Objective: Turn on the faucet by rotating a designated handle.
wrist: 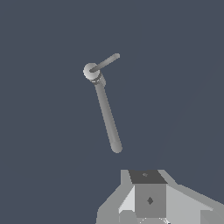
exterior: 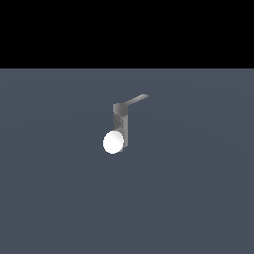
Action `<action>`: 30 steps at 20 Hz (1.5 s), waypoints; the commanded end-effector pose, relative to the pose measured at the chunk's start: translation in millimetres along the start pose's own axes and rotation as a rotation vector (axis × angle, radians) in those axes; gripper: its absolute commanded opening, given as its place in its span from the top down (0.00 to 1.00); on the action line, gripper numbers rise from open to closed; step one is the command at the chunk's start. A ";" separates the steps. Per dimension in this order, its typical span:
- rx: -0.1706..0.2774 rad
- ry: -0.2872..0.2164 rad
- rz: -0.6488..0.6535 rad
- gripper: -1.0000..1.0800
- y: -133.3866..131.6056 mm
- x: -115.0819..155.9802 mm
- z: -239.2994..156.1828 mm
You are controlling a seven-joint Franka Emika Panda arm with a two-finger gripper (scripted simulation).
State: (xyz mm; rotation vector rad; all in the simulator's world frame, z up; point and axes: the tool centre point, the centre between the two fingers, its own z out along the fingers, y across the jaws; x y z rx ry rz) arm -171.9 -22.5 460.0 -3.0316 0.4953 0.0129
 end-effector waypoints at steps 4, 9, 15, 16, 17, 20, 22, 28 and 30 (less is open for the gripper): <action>0.013 -0.007 0.155 1.00 -9.3 39.1 21.4; 0.019 -0.013 0.299 1.00 -16.5 73.6 45.1; 0.019 -0.016 0.473 1.00 -23.4 113.2 78.6; 0.018 -0.016 0.503 1.00 -24.3 119.5 84.7; 0.017 -0.016 0.532 1.00 -25.2 125.8 90.9; 0.013 -0.014 0.619 1.00 -27.4 144.0 110.4; 0.009 -0.012 0.678 1.00 -28.5 155.8 124.0; -0.005 -0.001 0.852 1.00 -30.3 188.5 167.8; -0.011 0.005 0.909 1.00 -30.3 198.5 183.2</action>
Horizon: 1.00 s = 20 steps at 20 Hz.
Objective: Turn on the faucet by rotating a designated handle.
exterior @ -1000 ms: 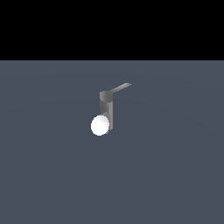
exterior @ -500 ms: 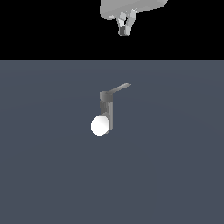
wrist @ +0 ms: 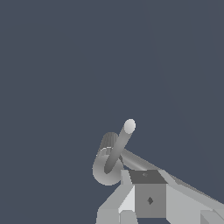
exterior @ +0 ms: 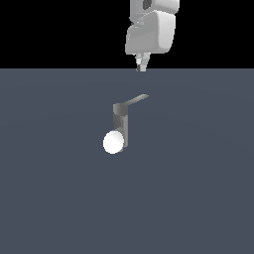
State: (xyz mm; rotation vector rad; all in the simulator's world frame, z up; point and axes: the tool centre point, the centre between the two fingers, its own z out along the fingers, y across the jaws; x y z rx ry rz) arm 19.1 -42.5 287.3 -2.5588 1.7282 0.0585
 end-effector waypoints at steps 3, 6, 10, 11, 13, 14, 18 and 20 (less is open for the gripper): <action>-0.005 0.018 0.128 1.00 -16.4 14.3 35.1; -0.008 0.031 0.200 1.00 -24.4 22.2 55.8; -0.010 0.045 0.274 1.00 -31.7 30.3 78.0; -0.011 0.049 0.289 1.00 -33.1 31.9 82.6; -0.011 0.054 0.314 1.00 -35.3 34.6 90.4; -0.011 0.057 0.324 1.00 -36.2 35.8 93.7; -0.012 0.063 0.352 1.00 -38.5 38.8 102.5; -0.012 0.065 0.358 1.00 -38.9 39.4 104.3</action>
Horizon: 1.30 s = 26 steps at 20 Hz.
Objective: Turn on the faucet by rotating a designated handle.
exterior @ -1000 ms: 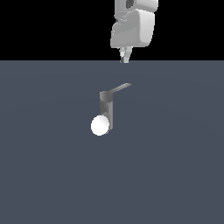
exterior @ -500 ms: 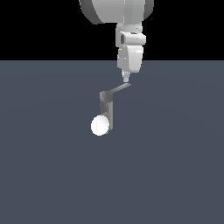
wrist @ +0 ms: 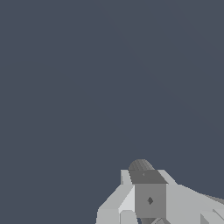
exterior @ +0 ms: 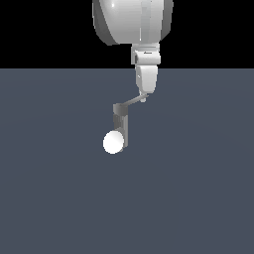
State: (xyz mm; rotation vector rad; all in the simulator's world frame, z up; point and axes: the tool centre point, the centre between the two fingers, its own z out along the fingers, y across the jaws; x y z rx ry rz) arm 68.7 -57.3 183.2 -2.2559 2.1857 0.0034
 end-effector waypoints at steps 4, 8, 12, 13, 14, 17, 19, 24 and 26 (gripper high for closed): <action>0.001 0.002 0.007 1.00 -1.1 0.5 1.7; 0.001 0.002 0.006 1.00 7.7 1.0 1.8; 0.001 0.002 0.006 1.00 19.3 1.9 1.9; 0.001 0.002 0.006 1.00 22.3 2.1 1.9; 0.001 0.002 0.006 1.00 25.2 2.4 1.9; 0.001 0.002 0.007 1.00 34.3 3.3 1.8; 0.001 0.002 0.007 1.00 40.4 3.8 1.9; 0.001 0.002 0.007 1.00 55.8 5.2 1.8; 0.001 0.002 0.007 1.00 62.1 5.7 1.8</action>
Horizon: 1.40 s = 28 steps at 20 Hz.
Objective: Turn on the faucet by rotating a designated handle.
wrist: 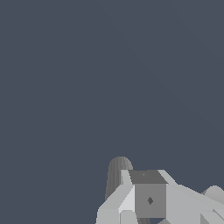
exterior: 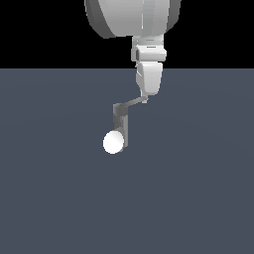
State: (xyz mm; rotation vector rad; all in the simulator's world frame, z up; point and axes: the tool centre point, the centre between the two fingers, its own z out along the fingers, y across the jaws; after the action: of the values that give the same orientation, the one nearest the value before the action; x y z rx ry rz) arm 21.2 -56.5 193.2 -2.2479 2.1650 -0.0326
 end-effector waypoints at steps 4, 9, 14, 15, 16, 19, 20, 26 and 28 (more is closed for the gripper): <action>0.006 -0.002 -0.003 1.00 6.2 -1.3 -2.6; -0.002 -0.002 0.001 1.00 21.7 -9.4 0.2; -0.009 -0.002 0.004 1.00 37.4 -17.6 3.0; -0.011 -0.002 0.005 1.00 40.5 -19.3 3.6; -0.013 -0.002 0.006 1.00 43.7 -21.0 4.1; -0.017 -0.001 0.008 1.00 53.3 -26.0 5.7; -0.019 -0.001 0.009 1.00 56.5 -27.8 6.2; -0.029 -0.001 0.013 1.00 75.9 -38.2 9.3; 0.005 -0.001 0.024 1.00 63.6 -30.0 -3.8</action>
State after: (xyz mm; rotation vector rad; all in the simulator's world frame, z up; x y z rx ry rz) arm -43.7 -29.7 195.5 -2.2190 2.1904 -0.0399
